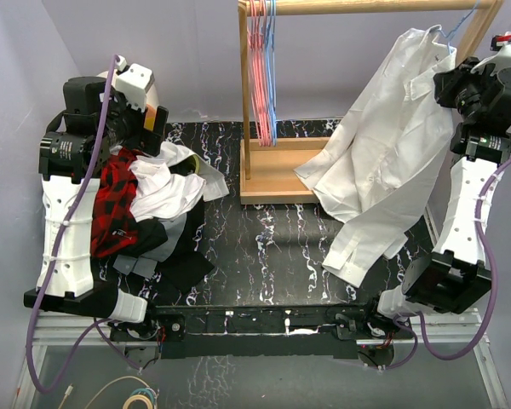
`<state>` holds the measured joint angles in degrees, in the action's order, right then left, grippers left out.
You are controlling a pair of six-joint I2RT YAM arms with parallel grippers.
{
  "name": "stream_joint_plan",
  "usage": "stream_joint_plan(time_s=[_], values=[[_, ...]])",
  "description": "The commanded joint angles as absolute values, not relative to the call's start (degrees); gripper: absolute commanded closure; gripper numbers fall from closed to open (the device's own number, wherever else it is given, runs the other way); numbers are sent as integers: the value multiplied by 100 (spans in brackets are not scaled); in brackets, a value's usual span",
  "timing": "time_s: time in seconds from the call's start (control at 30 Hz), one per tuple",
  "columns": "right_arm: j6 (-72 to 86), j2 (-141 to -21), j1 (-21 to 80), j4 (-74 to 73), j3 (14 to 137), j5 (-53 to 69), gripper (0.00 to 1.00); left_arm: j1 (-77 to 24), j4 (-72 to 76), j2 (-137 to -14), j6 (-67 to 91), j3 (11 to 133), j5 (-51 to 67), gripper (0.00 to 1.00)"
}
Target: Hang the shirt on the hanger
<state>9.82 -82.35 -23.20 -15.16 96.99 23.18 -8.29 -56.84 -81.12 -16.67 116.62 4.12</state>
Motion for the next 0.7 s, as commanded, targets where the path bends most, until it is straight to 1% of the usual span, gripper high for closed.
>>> stream_joint_plan(time_s=[0.0, 0.13, 0.27, 0.47, 0.5, 0.53, 0.6, 0.63, 0.67], values=[[1354, -8515, -2478, -976, 10116, 2630, 92, -791, -5916, -8036, -1538, 11980, 688, 3], [1536, -8667, -2571, -870, 10226, 2766, 92, -787, -5975, -8028, -1467, 12156, 780, 3], [1614, -8593, -2646, -636, 9913, 2790, 92, -791, -6079, -8053, -1329, 12251, 739, 3], [1744, -8515, -2706, -339, 9583, 2924, 92, -791, -6038, -8051, -947, 12265, 359, 3], [1793, -8468, -2704, -252, 9528, 2935, 86, -787, -6028, -8043, -878, 12265, 272, 3], [1835, -8412, -2699, -189, 9500, 2943, 73, -790, -6012, -8031, -781, 12250, 170, 3], [1911, -8299, -2706, -150, 9538, 2896, 38, -791, -5926, -7993, -608, 12150, -117, 3], [1945, -8241, -2707, -163, 9596, 2801, 24, -791, -5836, -7955, -557, 12063, -298, 3], [1969, -8169, -2703, -187, 9663, 2688, 13, -789, -5744, -7921, -548, 11952, -482, 3]])
